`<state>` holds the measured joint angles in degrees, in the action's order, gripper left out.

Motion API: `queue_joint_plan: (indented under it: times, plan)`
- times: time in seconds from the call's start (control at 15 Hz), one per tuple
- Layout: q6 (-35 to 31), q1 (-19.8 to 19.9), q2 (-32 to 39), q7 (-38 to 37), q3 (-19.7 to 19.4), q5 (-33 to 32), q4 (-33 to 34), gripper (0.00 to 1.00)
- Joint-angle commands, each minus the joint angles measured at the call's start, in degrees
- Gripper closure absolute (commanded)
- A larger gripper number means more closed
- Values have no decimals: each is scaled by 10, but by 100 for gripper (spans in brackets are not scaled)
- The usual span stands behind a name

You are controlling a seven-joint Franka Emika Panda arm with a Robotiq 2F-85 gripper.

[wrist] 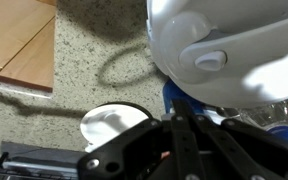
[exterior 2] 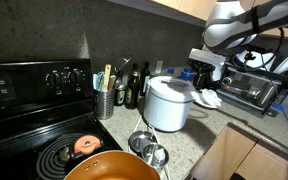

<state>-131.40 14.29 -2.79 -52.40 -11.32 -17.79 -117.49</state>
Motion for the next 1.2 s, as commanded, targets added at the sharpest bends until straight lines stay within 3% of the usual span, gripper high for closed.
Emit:
queue_joint_plan:
  times: [0.0, 0.6, 1.13]
  plan:
    - [-10, -3, 44, 30, -7, 17, 46, 100]
    - [51, -24, 49, 23, -5, 16, 91, 99]
    - [83, -34, 43, 25, -1, 30, 88, 99]
